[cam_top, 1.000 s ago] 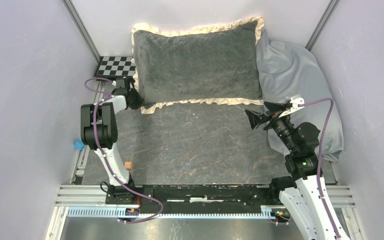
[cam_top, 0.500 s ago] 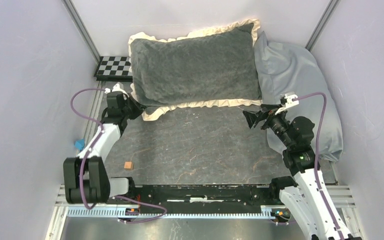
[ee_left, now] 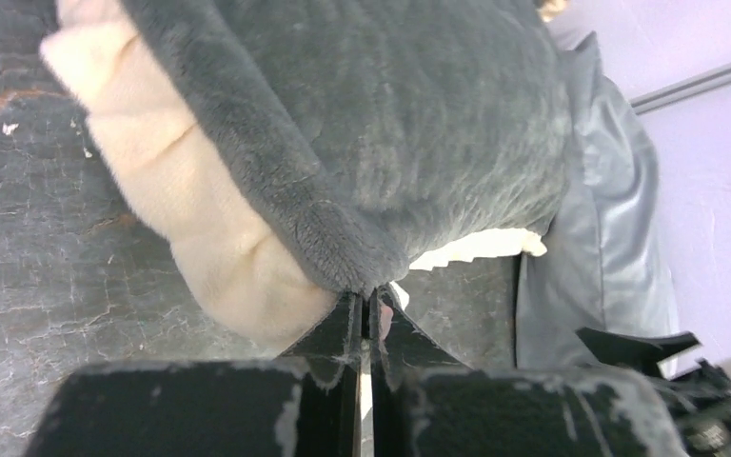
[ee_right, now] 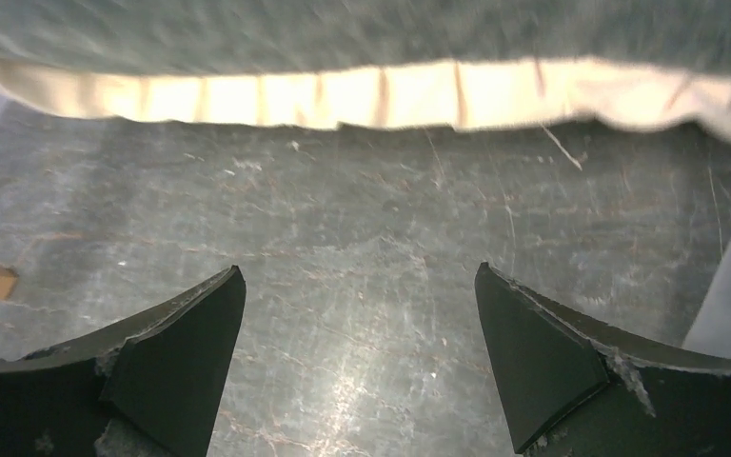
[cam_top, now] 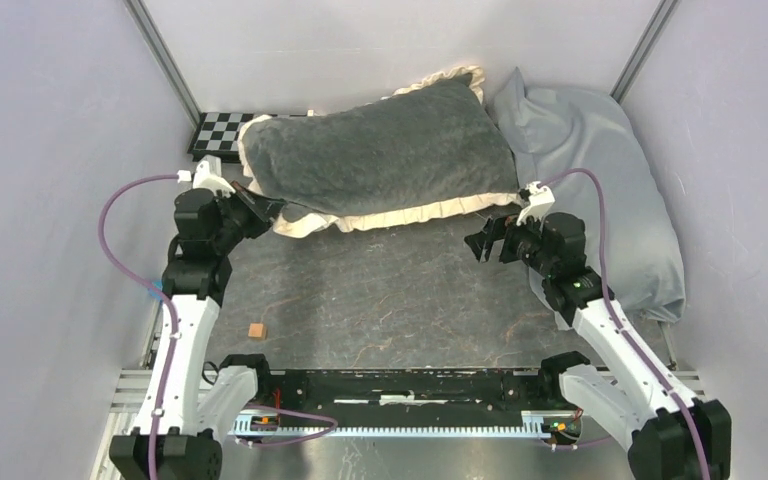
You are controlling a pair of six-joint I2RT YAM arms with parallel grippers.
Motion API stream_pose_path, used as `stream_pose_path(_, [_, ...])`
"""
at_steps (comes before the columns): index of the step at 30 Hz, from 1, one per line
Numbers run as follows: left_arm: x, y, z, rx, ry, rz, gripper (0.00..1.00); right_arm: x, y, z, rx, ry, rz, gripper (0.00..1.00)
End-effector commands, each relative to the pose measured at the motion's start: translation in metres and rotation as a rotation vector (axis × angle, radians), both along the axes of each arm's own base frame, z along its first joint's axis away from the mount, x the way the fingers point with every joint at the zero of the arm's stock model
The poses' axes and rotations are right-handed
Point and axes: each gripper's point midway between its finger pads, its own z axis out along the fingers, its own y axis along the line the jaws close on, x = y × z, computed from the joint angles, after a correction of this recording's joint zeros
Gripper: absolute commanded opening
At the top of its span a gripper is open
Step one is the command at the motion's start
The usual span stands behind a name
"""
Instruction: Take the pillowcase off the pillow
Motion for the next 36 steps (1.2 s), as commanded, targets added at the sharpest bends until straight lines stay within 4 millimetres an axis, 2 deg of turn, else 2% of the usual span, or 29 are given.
stream_pose_path(1, [-0.024,-0.006,0.041,0.053,-0.069,-0.065,0.03,0.017,-0.030,-0.019,-0.137,0.069,-0.188,0.98])
stream_pose_path(4, [-0.035,0.001,0.053,0.104,-0.084,-0.043,0.03,0.026,-0.055,-0.033,-0.213,0.107,-0.324,0.98])
stream_pose_path(6, [-0.041,0.012,0.062,0.152,-0.093,0.001,0.03,0.028,-0.062,-0.035,-0.241,0.103,-0.354,0.98])
stream_pose_path(11, [-0.054,0.029,0.089,0.241,-0.115,0.073,0.02,0.033,-0.050,-0.024,-0.222,0.032,-0.282,0.98])
stream_pose_path(14, [-0.063,0.038,0.109,0.269,-0.161,0.121,0.03,0.037,-0.041,-0.014,-0.093,0.065,-0.315,0.98])
stream_pose_path(17, [-0.072,0.045,0.123,0.293,-0.189,0.155,0.06,0.041,-0.040,-0.006,0.082,0.130,-0.432,0.98])
stream_pose_path(21, [-0.077,0.041,0.122,0.289,-0.196,0.133,0.06,0.045,-0.042,0.004,0.303,0.151,-0.552,0.98])
stream_pose_path(26, [-0.084,0.040,0.117,0.293,-0.194,0.128,0.05,0.059,-0.034,0.030,0.505,0.121,-0.577,0.98])
stream_pose_path(32, [-0.089,0.042,0.111,0.315,-0.181,0.125,0.05,0.086,-0.020,0.044,0.584,0.161,-0.579,0.98])
stream_pose_path(36, [-0.091,0.042,0.109,0.321,-0.180,0.122,0.04,0.104,-0.018,0.041,0.625,0.176,-0.611,0.98])
